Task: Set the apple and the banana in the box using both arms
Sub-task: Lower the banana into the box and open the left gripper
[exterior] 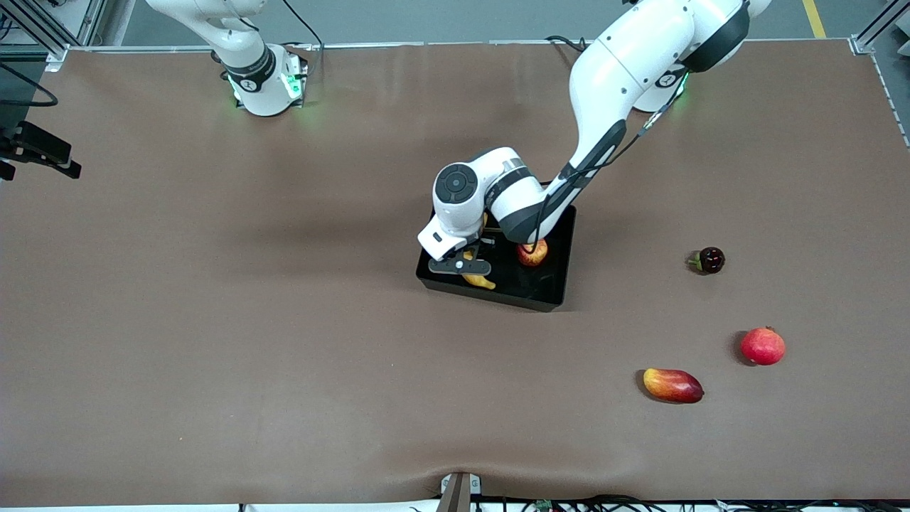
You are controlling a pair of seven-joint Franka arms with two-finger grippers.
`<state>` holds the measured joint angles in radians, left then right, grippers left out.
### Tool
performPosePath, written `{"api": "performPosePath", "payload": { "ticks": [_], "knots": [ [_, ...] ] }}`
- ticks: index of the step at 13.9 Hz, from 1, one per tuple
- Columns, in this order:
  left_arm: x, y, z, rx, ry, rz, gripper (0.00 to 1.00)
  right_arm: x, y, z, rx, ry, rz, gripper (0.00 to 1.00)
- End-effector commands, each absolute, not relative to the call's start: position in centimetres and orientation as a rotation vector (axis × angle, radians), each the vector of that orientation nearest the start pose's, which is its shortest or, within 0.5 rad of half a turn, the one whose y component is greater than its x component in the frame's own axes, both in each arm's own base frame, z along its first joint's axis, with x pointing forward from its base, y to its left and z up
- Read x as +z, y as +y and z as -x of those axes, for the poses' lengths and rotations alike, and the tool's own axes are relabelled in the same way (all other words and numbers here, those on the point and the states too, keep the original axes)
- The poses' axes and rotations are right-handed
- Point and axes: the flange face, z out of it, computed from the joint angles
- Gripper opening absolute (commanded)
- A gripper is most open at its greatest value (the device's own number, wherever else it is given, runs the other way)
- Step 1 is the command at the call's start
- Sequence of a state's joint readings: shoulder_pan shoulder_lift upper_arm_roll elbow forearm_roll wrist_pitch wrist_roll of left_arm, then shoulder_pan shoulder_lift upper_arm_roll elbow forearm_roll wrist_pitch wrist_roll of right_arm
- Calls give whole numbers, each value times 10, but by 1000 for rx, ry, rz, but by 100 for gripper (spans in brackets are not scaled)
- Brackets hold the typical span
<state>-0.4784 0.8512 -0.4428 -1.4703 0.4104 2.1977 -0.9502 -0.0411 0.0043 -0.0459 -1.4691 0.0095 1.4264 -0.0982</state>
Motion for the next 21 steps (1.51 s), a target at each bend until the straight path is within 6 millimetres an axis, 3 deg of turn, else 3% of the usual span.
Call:
{"api": "performPosePath", "payload": {
  "ticks": [1,4,5,6,7,10,13,15,19,21],
  "knots": [
    [190,-529,-487,23,126,3123,0,663,-47,-534,56,-10,3113,100],
    [178,-531,-486,20,98,3150,1,663,-48,-534,56,-7,3113,100],
    [176,-532,-486,21,76,3153,12,662,-47,-534,60,-10,3112,100],
    [176,-532,-486,15,62,3158,32,662,-48,-535,58,-10,3113,100],
    [177,-533,-485,6,64,3160,99,663,-48,-534,58,-7,3113,100],
    [195,-536,-487,-29,68,3170,100,662,-48,-534,60,-10,3112,100],
    [243,-529,-501,-86,23,3170,100,662,-49,-534,60,-7,3112,100],
    [286,-522,-505,-125,9,3143,100,662,-49,-534,60,-7,3112,100],
    [377,-472,-531,-148,-124,3100,100,662,-50,-534,60,-5,3112,100],
    [421,-435,-544,-151,-177,3069,100,662,-50,-534,60,-7,3112,100]
  ]
}}
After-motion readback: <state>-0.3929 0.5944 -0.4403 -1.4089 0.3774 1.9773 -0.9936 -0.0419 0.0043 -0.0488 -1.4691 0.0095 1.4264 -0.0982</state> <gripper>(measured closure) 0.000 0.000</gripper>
